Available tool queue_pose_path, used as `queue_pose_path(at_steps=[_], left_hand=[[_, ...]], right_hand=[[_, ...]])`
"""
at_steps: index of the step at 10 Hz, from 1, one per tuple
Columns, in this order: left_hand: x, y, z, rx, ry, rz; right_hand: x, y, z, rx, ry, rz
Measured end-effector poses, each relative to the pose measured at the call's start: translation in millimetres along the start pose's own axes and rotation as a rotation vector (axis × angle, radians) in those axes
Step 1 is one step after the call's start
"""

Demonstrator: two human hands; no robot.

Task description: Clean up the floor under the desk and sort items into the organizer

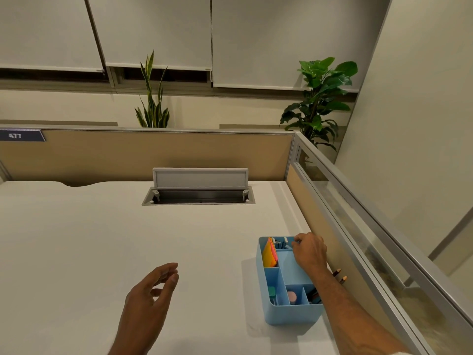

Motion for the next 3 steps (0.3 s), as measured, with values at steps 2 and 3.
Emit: queue_pose_path(at_steps=[2,3], left_hand=[[15.3,19.8,5.0,0.046,-0.011,-0.008],[32.0,30.2,11.2,0.089,-0.054,0.0]], right_hand=[[-27.1,12.7,32.0,0.228,0.015,-0.228],[-54.2,24.2,55.9,0.33,0.096,-0.288]])
Point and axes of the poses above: each hand's wrist, its own z-axis away from the middle knuckle, its own y-axis out of the back of the hand, x = y × z, the point moved 2 cm from there along -z, towards the middle knuckle, and after that the axes turned 3 degrees about -x, right-handed, at the moved point
